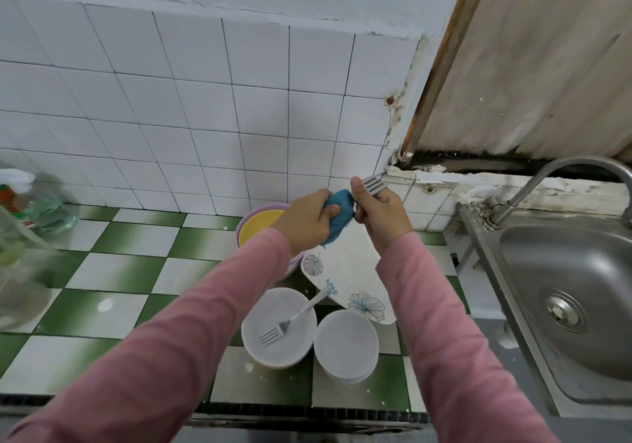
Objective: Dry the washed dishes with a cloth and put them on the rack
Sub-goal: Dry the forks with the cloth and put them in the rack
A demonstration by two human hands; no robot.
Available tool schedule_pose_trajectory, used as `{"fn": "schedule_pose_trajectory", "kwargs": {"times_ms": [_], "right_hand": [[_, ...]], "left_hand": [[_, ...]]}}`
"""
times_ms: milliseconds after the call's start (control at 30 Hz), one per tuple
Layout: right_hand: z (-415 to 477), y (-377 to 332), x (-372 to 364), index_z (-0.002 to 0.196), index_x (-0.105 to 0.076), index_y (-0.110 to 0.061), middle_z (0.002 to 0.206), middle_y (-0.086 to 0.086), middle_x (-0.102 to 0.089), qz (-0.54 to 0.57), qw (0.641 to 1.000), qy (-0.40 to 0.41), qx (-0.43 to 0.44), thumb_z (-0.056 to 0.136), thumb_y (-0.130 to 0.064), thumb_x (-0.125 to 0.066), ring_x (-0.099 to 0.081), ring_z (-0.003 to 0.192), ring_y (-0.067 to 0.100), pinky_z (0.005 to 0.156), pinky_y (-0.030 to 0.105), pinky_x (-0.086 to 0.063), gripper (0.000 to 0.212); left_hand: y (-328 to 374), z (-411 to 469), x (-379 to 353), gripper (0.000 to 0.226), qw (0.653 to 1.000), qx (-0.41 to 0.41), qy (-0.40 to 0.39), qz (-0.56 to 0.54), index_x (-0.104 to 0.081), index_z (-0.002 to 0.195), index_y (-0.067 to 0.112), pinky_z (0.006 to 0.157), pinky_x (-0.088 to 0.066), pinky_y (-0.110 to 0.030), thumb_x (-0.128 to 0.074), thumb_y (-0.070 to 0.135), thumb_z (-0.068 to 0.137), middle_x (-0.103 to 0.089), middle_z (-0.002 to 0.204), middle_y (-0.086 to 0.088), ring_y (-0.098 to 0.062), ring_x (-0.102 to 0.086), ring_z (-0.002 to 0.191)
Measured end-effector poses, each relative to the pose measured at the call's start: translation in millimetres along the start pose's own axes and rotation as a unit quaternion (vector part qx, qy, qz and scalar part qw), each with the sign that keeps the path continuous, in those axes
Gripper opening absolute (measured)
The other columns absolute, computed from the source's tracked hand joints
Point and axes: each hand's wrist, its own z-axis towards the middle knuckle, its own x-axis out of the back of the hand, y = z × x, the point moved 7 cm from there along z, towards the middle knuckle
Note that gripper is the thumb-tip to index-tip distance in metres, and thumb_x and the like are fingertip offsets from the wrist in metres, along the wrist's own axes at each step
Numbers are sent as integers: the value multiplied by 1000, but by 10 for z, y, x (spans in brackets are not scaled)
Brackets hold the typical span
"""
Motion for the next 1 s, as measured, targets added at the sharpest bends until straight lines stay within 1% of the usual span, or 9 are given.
{"fn": "schedule_pose_trajectory", "kwargs": {"times_ms": [67,200,333,500,600,700,767,867,1000], "right_hand": [[12,-51,55,59,-46,-13,43,-6,-43,17,1000,12,-2,97,-26,-63,-40,45,9,51,19,-37,43],[17,-129,163,60,-48,-14,49,-1,-50,27,999,24,-3,95,-30,-64,-42,46,9,55,20,-38,43],[38,-124,214,68,-45,-14,46,-3,-49,80,996,43,-15,97,-29,-62,-39,44,9,55,21,-35,37],[1,1,80,82,-64,-10,56,-3,-55,54,998,25,-8,96,-27,-64,-45,51,9,55,21,-41,21],[-32,116,-10,89,-72,-13,66,-2,-62,25,1000,-12,-5,92,-15,-69,-52,61,9,64,24,-44,4],[-73,201,-54,86,-75,-17,69,3,-64,-28,1000,-11,-5,91,-12,-69,-54,65,12,72,29,-46,10],[-82,182,-37,84,-76,-19,69,4,-64,-45,999,4,6,91,-12,-69,-54,65,12,71,28,-46,12],[-67,113,20,87,-76,-15,64,-4,-63,-32,999,11,16,92,-10,-68,-47,59,9,61,17,-42,11],[-106,68,90,91,-75,-12,70,-6,-62,-21,1000,16,15,94,-14,-65,-46,50,-2,56,11,-38,10]], "left_hand": [[-23,-11,3,12,1000,-4,-9,2,-46,102,14,70,-48,-37,-39,23,105,-57,89,-6,-22,-55,78],[-66,-43,27,15,1000,-6,-14,16,-45,102,14,60,-41,-24,-37,25,106,-54,83,-1,-17,-53,73],[-96,-65,32,15,999,1,-16,30,-44,104,15,57,-37,-19,-36,27,106,-53,82,0,-12,-51,71],[-240,-106,70,11,999,18,11,50,-44,101,15,54,-39,-11,-38,23,105,-50,79,5,-10,-49,69],[-368,-122,93,11,997,26,22,69,-46,102,16,59,-41,-17,-40,25,104,-54,83,2,-12,-52,73],[-530,-178,84,18,995,33,40,85,-53,105,14,73,-52,-36,-41,27,103,-62,93,-5,-22,-58,83],[-585,-265,46,22,996,21,61,68,-56,107,12,78,-53,-45,-41,28,103,-63,94,-7,-24,-59,84],[-614,-373,-9,13,997,16,69,27,-51,97,20,73,-53,-45,-42,25,104,-56,84,1,-20,-56,78],[-706,-376,22,15,997,31,70,2,-54,105,17,76,-54,-42,-41,25,104,-59,95,-4,-22,-59,87]]}}
